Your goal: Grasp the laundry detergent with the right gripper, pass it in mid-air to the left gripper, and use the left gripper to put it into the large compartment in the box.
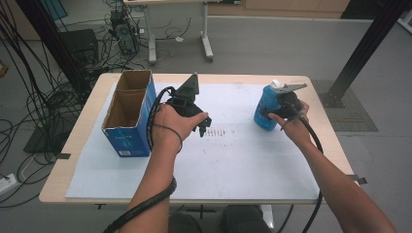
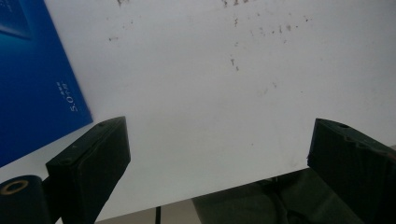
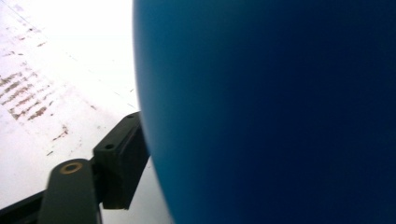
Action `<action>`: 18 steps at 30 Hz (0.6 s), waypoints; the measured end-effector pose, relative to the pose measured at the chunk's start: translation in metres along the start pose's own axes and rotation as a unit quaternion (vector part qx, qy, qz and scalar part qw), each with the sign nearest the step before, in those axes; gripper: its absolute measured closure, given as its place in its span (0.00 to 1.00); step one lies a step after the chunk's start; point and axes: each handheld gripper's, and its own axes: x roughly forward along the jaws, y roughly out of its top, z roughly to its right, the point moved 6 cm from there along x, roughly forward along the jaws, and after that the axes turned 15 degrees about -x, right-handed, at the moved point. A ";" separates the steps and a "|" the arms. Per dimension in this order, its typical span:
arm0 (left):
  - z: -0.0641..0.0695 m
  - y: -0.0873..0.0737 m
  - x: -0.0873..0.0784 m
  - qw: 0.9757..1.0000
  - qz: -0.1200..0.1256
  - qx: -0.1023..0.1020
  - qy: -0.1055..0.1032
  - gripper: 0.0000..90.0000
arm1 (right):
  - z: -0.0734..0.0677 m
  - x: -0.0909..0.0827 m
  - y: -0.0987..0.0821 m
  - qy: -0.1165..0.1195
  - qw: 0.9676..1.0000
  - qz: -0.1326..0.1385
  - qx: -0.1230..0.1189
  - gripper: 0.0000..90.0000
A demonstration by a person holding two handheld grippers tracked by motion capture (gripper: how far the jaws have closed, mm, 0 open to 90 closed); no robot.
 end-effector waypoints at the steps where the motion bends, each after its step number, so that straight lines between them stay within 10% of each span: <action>1: 0.001 0.000 0.001 1.000 0.000 0.001 0.001 0.07 | 0.000 0.001 0.000 -0.001 1.000 0.000 0.000 0.30; 18: 0.004 -0.001 -0.001 1.000 0.004 0.006 0.003 0.07 | 0.002 0.000 -0.001 0.006 1.000 0.007 0.005 0.43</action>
